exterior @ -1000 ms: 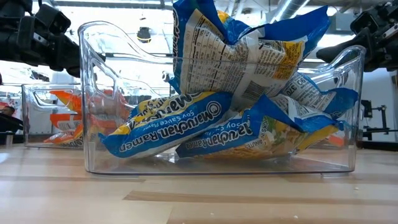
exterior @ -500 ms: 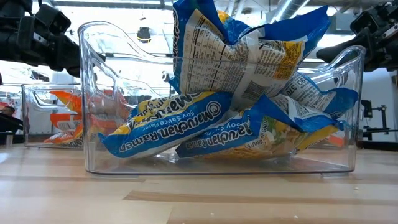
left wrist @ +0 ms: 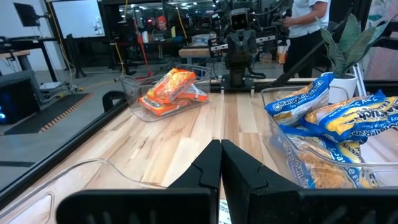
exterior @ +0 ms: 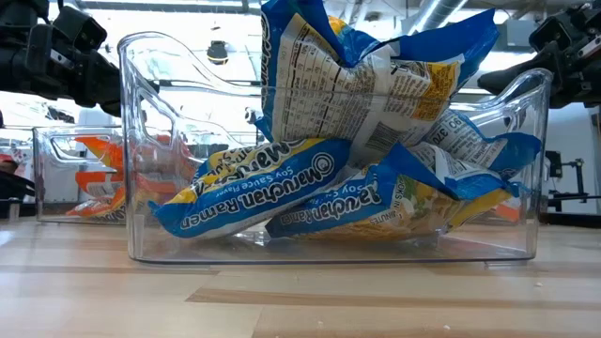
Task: Sort Maruchan noodles
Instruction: Return to Home Position
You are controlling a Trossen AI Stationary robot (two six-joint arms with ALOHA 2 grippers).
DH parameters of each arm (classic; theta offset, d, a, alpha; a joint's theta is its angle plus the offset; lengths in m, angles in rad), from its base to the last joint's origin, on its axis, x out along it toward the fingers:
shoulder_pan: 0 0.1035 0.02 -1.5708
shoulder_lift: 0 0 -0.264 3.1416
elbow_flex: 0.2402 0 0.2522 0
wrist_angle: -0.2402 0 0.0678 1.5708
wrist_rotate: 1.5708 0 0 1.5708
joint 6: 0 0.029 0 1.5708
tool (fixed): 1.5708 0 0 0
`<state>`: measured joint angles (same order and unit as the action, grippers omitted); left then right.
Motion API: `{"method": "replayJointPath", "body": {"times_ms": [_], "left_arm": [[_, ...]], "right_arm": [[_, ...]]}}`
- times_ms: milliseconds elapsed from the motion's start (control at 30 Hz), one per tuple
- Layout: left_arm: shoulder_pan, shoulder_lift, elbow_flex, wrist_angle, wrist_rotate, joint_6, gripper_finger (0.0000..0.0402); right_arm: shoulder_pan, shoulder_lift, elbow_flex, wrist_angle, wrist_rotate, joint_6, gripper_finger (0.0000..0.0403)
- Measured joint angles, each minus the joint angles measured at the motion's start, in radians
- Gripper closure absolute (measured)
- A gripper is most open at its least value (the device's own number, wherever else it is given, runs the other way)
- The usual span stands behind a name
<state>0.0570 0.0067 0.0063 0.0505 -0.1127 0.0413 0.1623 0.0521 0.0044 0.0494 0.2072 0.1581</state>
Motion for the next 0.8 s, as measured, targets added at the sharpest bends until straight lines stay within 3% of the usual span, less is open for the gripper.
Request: {"method": "replayJointPath", "body": {"times_ms": [800], "left_arm": [[0.0, 0.0, 0.0, 0.0, 0.0, -0.001, 0.0401]], "right_arm": [[0.0, 0.0, 0.0, 0.0, 0.0, 0.0, 0.036]]}}
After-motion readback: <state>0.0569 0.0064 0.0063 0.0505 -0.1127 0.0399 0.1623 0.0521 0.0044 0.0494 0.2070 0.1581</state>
